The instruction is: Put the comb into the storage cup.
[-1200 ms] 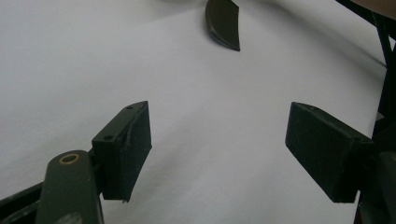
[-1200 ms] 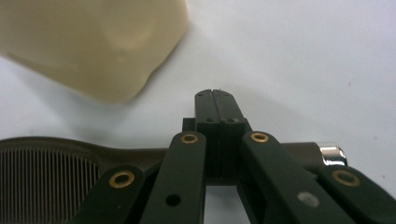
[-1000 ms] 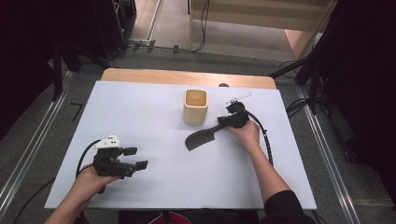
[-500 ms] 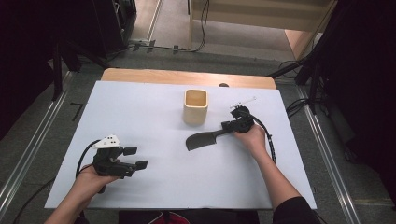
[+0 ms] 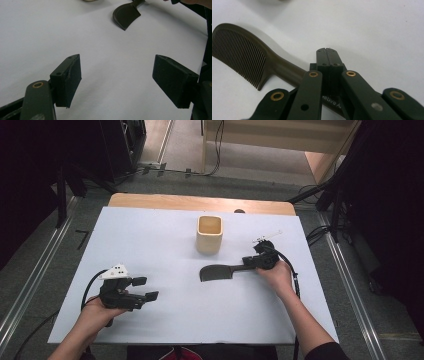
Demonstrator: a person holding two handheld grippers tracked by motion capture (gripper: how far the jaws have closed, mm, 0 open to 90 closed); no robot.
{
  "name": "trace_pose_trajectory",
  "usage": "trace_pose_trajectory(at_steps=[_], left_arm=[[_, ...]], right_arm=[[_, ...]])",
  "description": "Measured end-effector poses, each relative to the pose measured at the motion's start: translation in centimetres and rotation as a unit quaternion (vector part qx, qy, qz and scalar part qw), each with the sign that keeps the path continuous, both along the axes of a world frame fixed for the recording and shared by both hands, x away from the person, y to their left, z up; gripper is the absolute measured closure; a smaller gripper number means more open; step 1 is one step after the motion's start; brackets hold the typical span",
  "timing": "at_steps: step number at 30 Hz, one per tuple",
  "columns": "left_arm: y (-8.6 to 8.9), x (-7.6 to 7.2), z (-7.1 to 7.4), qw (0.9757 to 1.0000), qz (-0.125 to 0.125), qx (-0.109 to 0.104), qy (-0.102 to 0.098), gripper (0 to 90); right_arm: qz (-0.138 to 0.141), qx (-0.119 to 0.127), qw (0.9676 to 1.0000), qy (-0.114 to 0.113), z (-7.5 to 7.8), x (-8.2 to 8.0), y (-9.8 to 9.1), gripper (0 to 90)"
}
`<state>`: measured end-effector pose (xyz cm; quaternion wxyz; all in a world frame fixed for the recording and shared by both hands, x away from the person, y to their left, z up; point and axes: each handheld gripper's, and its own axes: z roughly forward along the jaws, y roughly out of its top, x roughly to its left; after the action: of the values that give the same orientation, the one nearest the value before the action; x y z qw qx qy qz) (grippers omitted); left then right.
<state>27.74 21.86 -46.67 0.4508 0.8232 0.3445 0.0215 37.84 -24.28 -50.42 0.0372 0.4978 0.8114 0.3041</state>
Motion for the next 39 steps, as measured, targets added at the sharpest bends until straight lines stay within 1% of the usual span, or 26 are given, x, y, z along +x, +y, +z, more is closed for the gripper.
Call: trace_pose_trajectory(at_steps=[6,14,16,18,21,24,26,27,32,37,38,39], left_arm=[[0.0,0.0,0.0,1.0,-0.001,0.0,0.0,24.1],[-0.1,0.0,0.0,1.0,-0.002,0.0,0.0,24.1],[-0.1,0.0,0.0,1.0,-0.002,0.0,-0.001,24.1],[-0.1,0.0,0.1,1.0,-0.003,0.001,-0.001,24.1],[-0.1,-0.1,0.1,1.0,-0.002,0.0,-0.001,24.1],[-0.1,-0.1,0.1,1.0,-0.003,0.001,-0.001,24.1],[-0.1,-0.1,0.1,1.0,-0.002,0.0,-0.002,24.1],[-0.1,-0.1,0.1,1.0,-0.003,0.0,-0.001,24.1],[-0.1,-0.1,0.1,1.0,-0.003,0.0,-0.002,24.1],[-0.1,-0.1,0.1,1.0,-0.003,0.001,-0.001,24.1],[-0.1,-0.1,0.1,1.0,-0.003,0.001,-0.002,24.1],[-0.1,-0.1,0.1,1.0,-0.003,0.0,-0.002,24.1]], right_arm=[[0.004,-0.001,1.0,0.007,0.1,-1.1,-0.3,87.6],[0.009,0.005,0.9999,0.014,0.0,-3.0,-0.6,87.6],[0.014,0.01,0.9998,0.012,-0.1,-3.4,-0.6,87.6],[0.011,0.016,0.9996,0.018,-0.1,-4.0,-0.6,87.6],[0.017,0.015,0.9996,0.018,-0.1,-4.6,-0.5,87.6],[0.016,0.02,0.9995,0.021,-0.1,-5.2,-0.4,87.6],[0.018,0.019,0.9994,0.022,-0.1,-5.5,-0.3,87.6],[0.021,0.02,0.9994,0.019,-0.1,-5.7,-0.2,87.6],[0.025,0.019,0.9992,0.026,0.0,-6.4,0.2,87.6],[0.033,0.018,0.9989,0.027,0.0,-7.0,0.7,87.5],[0.036,0.014,0.999,0.021,0.0,-7.2,0.8,87.3],[0.035,0.013,0.9992,0.016,0.1,-7.2,0.8,82.0]])
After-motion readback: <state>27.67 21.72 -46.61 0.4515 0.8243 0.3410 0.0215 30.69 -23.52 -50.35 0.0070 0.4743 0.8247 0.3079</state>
